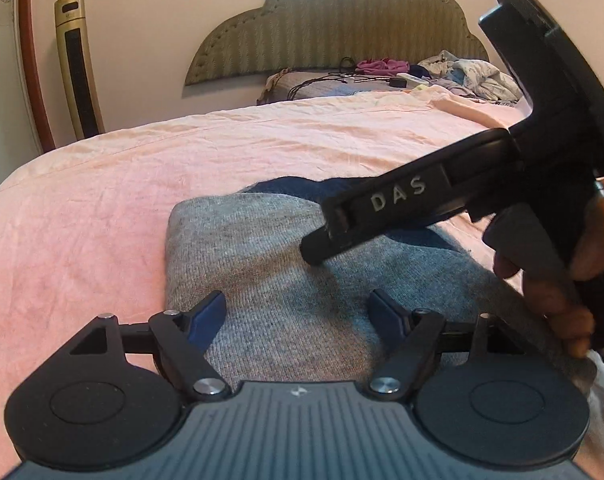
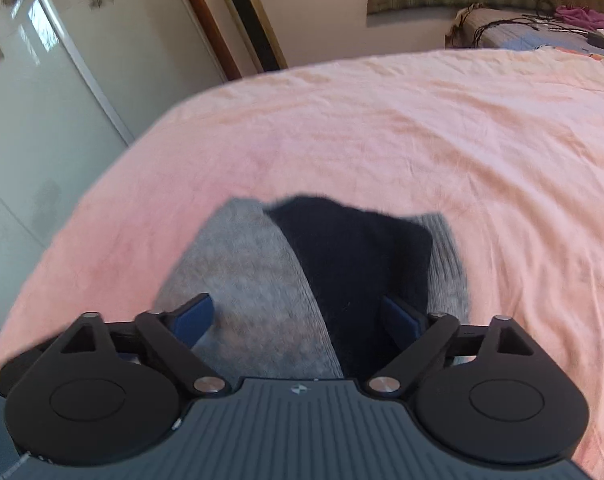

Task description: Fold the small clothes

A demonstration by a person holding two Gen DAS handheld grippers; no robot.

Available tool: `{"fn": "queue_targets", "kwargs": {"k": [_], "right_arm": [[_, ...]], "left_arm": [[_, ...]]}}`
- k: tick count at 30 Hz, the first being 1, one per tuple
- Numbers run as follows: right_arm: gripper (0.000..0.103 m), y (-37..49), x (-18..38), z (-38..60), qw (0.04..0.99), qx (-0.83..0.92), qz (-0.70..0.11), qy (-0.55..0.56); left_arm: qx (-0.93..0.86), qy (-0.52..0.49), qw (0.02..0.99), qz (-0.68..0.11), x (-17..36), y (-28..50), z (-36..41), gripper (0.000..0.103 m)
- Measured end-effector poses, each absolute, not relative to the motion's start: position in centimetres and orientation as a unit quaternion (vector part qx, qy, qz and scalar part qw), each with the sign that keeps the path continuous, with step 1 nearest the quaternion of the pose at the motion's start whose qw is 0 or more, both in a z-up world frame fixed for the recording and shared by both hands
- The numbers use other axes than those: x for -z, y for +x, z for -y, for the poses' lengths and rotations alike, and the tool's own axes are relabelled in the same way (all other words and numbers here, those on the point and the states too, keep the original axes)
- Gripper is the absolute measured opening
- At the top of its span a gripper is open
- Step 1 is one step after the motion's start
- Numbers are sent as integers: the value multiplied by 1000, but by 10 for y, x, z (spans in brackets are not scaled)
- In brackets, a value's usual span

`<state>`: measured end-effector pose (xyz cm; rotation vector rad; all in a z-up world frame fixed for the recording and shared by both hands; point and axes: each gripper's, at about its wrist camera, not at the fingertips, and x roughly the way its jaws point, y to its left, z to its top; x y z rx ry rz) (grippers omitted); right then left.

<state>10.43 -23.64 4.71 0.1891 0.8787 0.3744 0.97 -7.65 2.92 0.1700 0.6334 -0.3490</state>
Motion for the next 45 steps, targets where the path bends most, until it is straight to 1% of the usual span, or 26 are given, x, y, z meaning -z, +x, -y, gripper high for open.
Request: {"fn": "queue_targets", "kwargs": {"k": [2, 5, 7, 9, 10, 12, 15, 17, 19, 20, 21, 23, 26, 27, 28, 29, 32, 35, 37, 38, 39, 40, 42, 43, 44, 45], "right_arm": [[91, 110, -46, 250, 879, -188, -419, 130], [79, 109, -58, 250, 875, -171, -433, 132], [80, 97, -66, 253, 880, -182, -417, 138], [83, 88, -63, 254, 880, -199, -407, 145], [83, 88, -53, 252, 876, -201, -420, 128], [82, 83, -49, 248, 886, -210, -406, 80], [78, 87, -66, 263, 878, -203, -413, 131], [78, 88, -76, 276, 884, -205, -390, 156], [79, 96, -76, 284, 886, -189, -393, 158], [75, 102, -72, 287, 883, -184, -401, 160], [66, 107, -68, 290, 879, -184, -408, 163], [59, 119, -60, 292, 871, -174, -426, 169], [59, 134, -50, 292, 865, -162, -439, 180], [56, 138, -46, 290, 864, -163, -440, 183], [48, 139, -45, 289, 863, -173, -437, 185], [15, 142, -45, 288, 856, -182, -445, 189], [8, 140, -58, 295, 870, -178, -431, 162], [7, 141, -38, 306, 862, -160, -451, 165], [8, 131, -41, 303, 868, -164, -439, 167], [13, 128, -44, 305, 868, -165, -434, 179], [20, 124, -50, 307, 867, -165, -428, 194], [24, 119, -55, 309, 869, -159, -423, 202], [56, 106, -61, 311, 860, -183, -419, 226], [61, 99, -61, 308, 852, -204, -424, 230], [63, 93, -59, 303, 847, -213, -435, 220], [60, 88, -56, 298, 847, -213, -443, 203]], "left_arm": [[172, 83, 931, -311, -30, 10, 75, 79], [168, 76, 931, -314, -34, 9, 72, 79], [165, 62, 934, -312, -38, 5, 67, 79], [167, 57, 934, -311, -39, 0, 63, 79], [165, 59, 935, -308, -39, -4, 60, 79], [160, 61, 940, -296, -43, -15, 53, 79], [161, 73, 943, -281, -48, -35, 44, 79], [161, 89, 945, -269, -50, -49, 41, 79], [162, 97, 945, -267, -48, -60, 38, 79], [163, 98, 944, -270, -46, -65, 37, 79], [168, 98, 942, -273, -43, -70, 35, 79], [179, 102, 937, -282, -35, -78, 33, 79], [184, 116, 929, -301, -19, -84, 36, 79], [179, 111, 929, -305, -15, -82, 36, 80], [180, 100, 928, -310, -15, -80, 34, 80], [179, 91, 927, -317, -16, -77, 33, 81], [186, 77, 925, -324, -14, -72, 31, 81], [193, 65, 924, -325, -13, -70, 29, 81], [194, 64, 923, -325, -14, -70, 28, 81], [194, 66, 923, -325, -14, -70, 28, 81], [195, 68, 923, -324, -15, -71, 28, 81], [197, 69, 923, -323, -16, -72, 28, 81], [201, 71, 923, -321, -17, -74, 29, 80], [200, 72, 923, -320, -16, -73, 29, 80], [200, 73, 923, -321, -15, -72, 29, 80], [200, 72, 922, -322, -14, -71, 30, 81]]}}
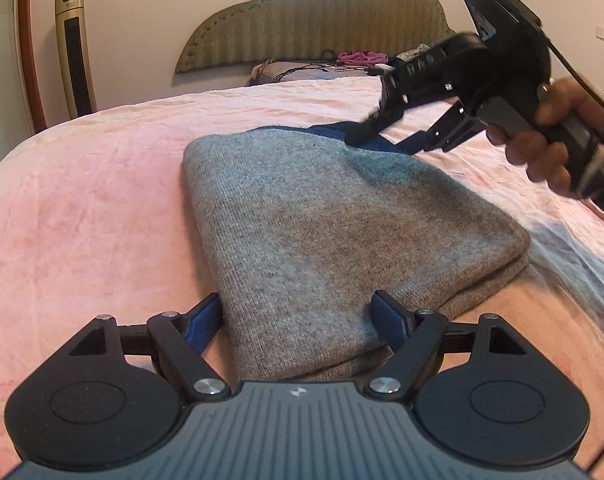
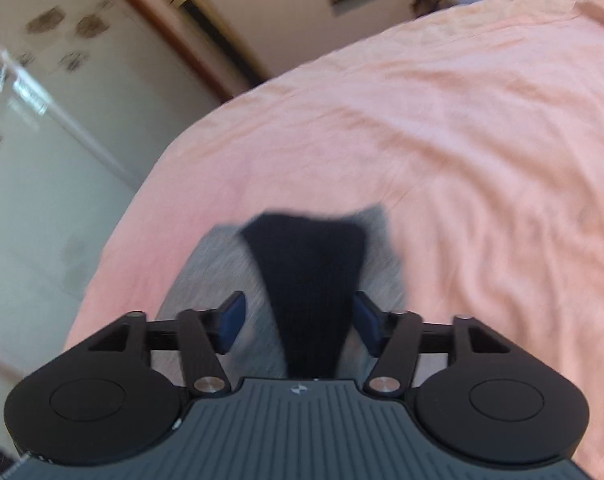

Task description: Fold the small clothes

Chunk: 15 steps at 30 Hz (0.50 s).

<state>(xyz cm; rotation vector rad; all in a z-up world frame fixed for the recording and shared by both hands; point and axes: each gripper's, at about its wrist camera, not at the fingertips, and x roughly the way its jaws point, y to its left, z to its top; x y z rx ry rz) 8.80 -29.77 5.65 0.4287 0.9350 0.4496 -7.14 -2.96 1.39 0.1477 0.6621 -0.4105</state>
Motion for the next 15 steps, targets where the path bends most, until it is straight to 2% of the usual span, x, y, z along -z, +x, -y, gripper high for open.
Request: {"fn": "queue_targets", "kwargs": {"k": [1, 2, 6, 11, 14, 15], "right_arm": [[53, 83, -53, 292, 848, -218, -446, 188], [24, 82, -49, 287, 847, -226, -449, 172], [8, 83, -50, 304, 856, -222, -433, 172], [11, 78, -42, 305, 857, -210, -440, 167], [29, 57, -66, 303, 877, -176, -420, 151], [29, 42, -76, 303, 888, -179, -398, 142]], "left_arm": [[198, 72, 922, -323, -14, -70, 31, 81], [198, 72, 922, -324, -15, -71, 32, 81], [207, 78, 921, -321, -16, -73, 35, 80], [202, 71, 921, -324, -16, -74, 33, 81], [204, 71, 926, -309, -29, -85, 25, 81], [210, 67, 928, -300, -33, -90, 24, 81]]}}
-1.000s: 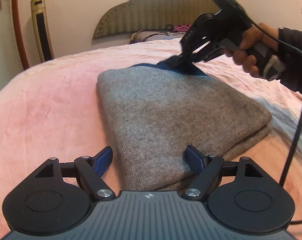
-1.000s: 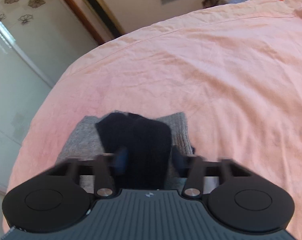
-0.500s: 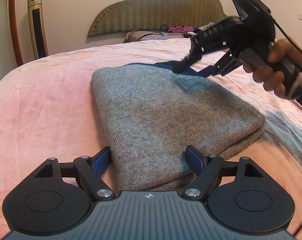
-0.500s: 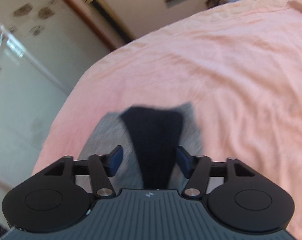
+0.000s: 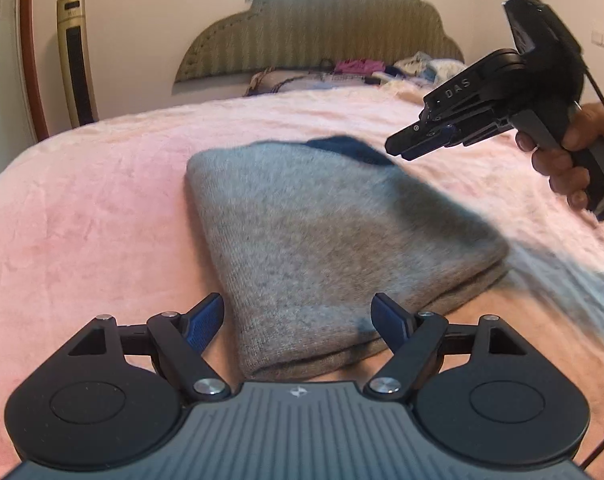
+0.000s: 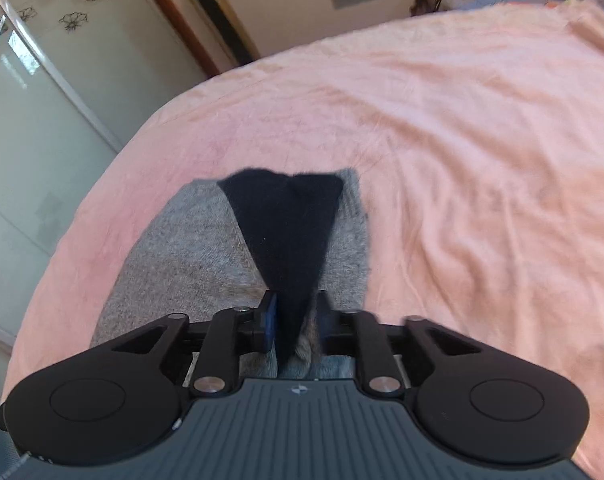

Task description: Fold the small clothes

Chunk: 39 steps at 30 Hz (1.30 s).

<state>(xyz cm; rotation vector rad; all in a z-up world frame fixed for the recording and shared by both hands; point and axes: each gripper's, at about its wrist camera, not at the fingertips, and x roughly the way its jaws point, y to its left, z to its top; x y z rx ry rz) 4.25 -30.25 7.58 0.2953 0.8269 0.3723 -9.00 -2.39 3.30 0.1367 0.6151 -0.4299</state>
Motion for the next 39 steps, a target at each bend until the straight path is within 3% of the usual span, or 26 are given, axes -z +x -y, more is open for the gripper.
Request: {"fn": "queue_targets", "kwargs": {"k": [3, 5, 6, 7, 8, 10, 13, 15, 17, 19, 21, 24, 28, 31, 33, 34, 36, 39], "right_arm": [[29, 15, -87, 285, 879, -249, -377, 153], [28, 11, -76, 263, 862, -274, -406, 127], [27, 13, -65, 254, 857, -267, -428, 104], [23, 18, -52, 252, 857, -250, -444, 78], [0, 19, -43, 259, 862, -242, -439, 74], [0, 24, -35, 288, 843, -240, -455, 159], [0, -1, -53, 282, 862, -222, -442, 111], [45, -25, -69, 273, 874, -230, -418, 93], [60, -40, -76, 266, 880, -236, -405, 77], [55, -42, -68, 255, 872, -242, -422, 53], [45, -39, -56, 249, 876, -227, -426, 5], [37, -31, -53, 272, 875, -215, -432, 32], [38, -35, -60, 281, 872, -202, -445, 36], [57, -39, -82, 278, 892, -210, -394, 73], [85, -31, -84, 267, 887, -238, -382, 107], [88, -22, -78, 258, 884, -242, -387, 105], [83, -4, -53, 246, 877, -217, -422, 75], [81, -16, -44, 253, 888, -215, -402, 65]], "left_arm": [[233, 79, 923, -295, -32, -90, 37, 82], [236, 90, 915, -315, -20, -81, 49, 83], [240, 94, 909, -328, -14, -77, 52, 88], [240, 103, 907, -330, -12, -77, 54, 90], [242, 108, 905, -332, -13, -78, 53, 91], [247, 116, 898, -344, -16, -84, 46, 91], [236, 99, 911, -323, -31, -98, 26, 91], [241, 92, 920, -294, -45, -105, 20, 91], [263, 87, 921, -274, -52, -104, 27, 91], [288, 86, 908, -290, -44, -92, 40, 91], [289, 75, 886, -356, -21, -71, 49, 91], [294, 113, 883, -348, -15, -78, 50, 93], [282, 86, 892, -343, -34, -83, 34, 93], [278, 17, 899, -338, -48, -67, 24, 93], [264, 4, 894, -363, -39, -47, 30, 93], [241, 10, 892, -383, -28, -40, 34, 93], [211, 30, 897, -388, -16, -37, 38, 93], [203, 21, 900, -385, -16, -44, 36, 93]]}}
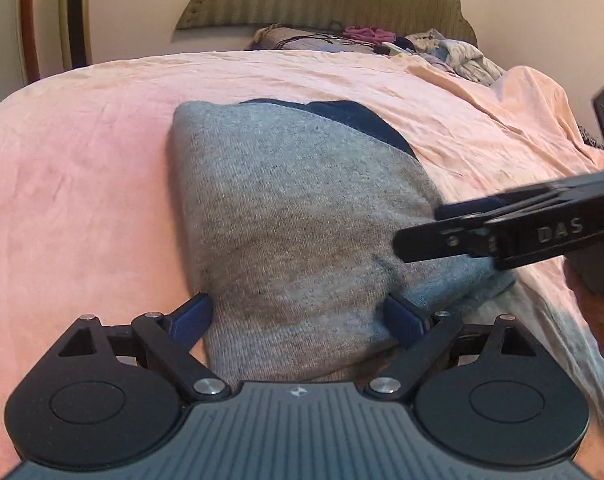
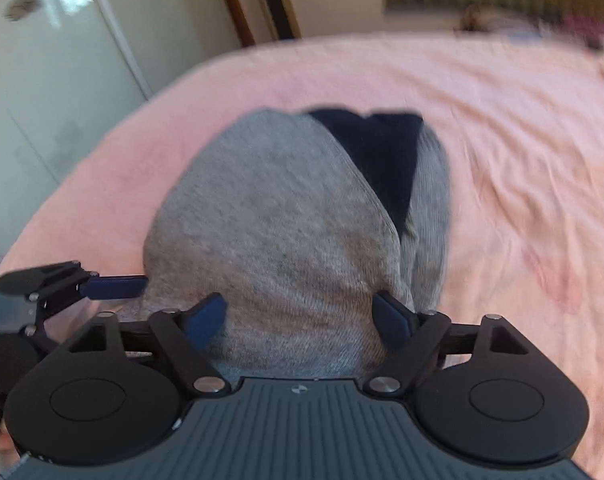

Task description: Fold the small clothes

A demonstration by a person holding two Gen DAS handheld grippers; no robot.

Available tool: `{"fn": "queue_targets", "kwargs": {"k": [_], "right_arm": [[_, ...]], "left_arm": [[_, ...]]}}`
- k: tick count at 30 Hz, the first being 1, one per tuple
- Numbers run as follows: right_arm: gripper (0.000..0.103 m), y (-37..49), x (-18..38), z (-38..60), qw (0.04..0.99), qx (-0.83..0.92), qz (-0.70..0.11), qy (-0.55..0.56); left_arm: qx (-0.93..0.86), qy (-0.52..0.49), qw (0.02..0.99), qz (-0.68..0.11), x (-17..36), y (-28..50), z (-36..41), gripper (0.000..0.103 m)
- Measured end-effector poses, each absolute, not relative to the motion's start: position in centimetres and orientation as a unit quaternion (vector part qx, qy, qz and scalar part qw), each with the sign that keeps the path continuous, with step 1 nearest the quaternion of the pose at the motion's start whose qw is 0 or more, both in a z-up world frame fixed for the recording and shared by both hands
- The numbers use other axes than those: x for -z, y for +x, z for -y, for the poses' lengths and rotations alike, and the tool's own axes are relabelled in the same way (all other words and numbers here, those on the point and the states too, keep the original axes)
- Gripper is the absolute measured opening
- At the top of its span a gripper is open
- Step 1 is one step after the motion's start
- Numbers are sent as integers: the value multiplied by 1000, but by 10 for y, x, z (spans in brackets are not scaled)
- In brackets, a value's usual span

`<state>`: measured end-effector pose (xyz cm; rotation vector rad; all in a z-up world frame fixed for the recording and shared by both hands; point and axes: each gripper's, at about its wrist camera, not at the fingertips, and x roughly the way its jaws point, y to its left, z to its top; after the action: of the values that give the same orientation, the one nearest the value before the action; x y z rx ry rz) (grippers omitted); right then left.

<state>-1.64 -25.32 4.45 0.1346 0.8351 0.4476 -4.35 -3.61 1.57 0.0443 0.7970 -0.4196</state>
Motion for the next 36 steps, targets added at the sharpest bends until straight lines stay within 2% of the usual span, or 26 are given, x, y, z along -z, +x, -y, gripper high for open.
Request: {"fn": "queue_targets", "kwargs": {"k": [2, 4, 6, 10, 14, 20, 36], "right_arm": [[79, -30, -51, 262, 891, -205, -395, 88], [83, -47, -56, 272, 898, -193, -378, 117], [92, -63, -60, 276, 906, -177, -366, 120], [103, -86, -54, 284, 917, -136, -360, 107], [103, -100, -29, 284, 914, -88, -387, 81], [103, -102, -19, 250, 927, -41, -373, 2], [103, -100, -13, 238, 939, -23, -343, 7]], "left_arm": [[195, 17, 902, -385, -15, -45, 34, 93], [190, 13, 902, -387, -15, -45, 34, 94], [186, 9, 900, -393, -16, -44, 31, 94], [165, 13, 905, -391, -18, -54, 28, 94], [139, -5, 913, -384, -17, -73, 23, 94], [122, 16, 920, -373, -13, -97, 28, 94], [115, 5, 921, -373, -16, -118, 20, 94]]}}
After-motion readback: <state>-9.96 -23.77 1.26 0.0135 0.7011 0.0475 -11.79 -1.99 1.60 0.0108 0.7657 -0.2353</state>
